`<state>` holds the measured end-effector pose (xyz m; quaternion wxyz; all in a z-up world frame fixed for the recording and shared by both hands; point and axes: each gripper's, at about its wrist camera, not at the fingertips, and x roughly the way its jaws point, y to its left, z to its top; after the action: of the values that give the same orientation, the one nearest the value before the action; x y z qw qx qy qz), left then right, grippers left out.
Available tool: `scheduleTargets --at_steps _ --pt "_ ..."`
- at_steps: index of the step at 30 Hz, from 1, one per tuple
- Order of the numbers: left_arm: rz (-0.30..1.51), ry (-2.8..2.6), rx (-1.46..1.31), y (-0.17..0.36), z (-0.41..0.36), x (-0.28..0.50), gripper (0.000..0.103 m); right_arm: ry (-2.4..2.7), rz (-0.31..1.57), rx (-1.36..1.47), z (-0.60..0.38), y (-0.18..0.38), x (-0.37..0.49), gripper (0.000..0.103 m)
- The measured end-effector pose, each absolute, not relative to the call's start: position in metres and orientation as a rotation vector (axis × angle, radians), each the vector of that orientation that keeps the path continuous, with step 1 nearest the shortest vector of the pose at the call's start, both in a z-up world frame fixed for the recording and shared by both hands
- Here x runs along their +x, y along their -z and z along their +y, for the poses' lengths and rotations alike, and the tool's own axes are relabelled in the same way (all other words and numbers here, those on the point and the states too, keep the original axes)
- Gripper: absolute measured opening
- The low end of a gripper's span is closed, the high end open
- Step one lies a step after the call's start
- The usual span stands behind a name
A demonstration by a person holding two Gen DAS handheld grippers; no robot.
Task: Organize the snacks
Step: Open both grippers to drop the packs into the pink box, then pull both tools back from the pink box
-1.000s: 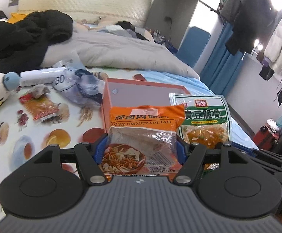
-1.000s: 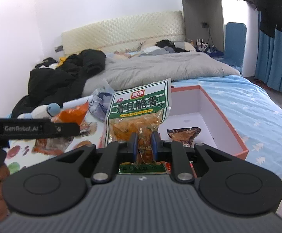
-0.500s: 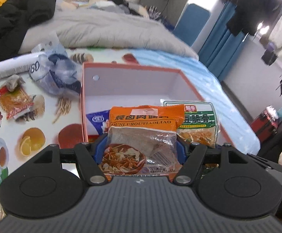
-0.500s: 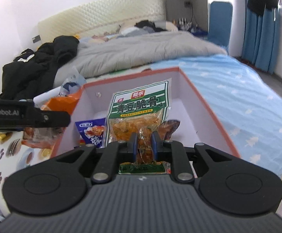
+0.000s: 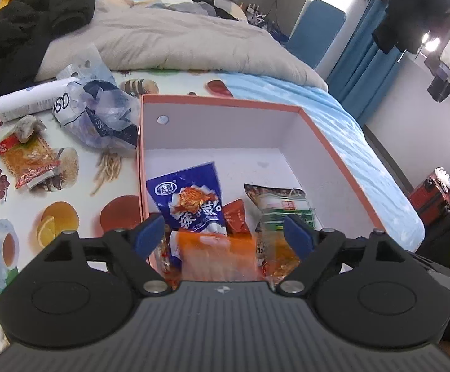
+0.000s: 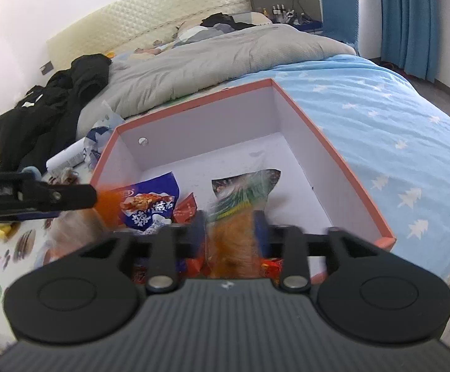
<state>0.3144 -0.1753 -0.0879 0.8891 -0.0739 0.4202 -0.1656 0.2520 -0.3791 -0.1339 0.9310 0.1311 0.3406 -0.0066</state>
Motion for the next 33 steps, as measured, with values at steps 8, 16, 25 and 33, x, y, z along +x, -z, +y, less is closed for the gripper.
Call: scheduleTargets --at_steps 8,16,25,33 --pt "0.820 0.354 -0.152 0.072 -0.169 0.291 0.087 -0.010 0.647 0.261 -0.376 0.124 0.238 0.056" --pt "0.718 0.361 -0.103 0.052 -0.162 0.253 0.087 -0.045 0.581 0.259 -0.369 0.108 0.215 0.056" --pt "0.685 0.333 -0.125 0.041 -0.137 0.219 0.087 -0.108 0.526 0.280 -0.353 0.093 0.185 0.056" --pt "0.682 0.305 -0.135 0.045 -0.112 0.188 0.087 -0.148 0.501 0.245 -0.333 0.095 0.163 0.056"
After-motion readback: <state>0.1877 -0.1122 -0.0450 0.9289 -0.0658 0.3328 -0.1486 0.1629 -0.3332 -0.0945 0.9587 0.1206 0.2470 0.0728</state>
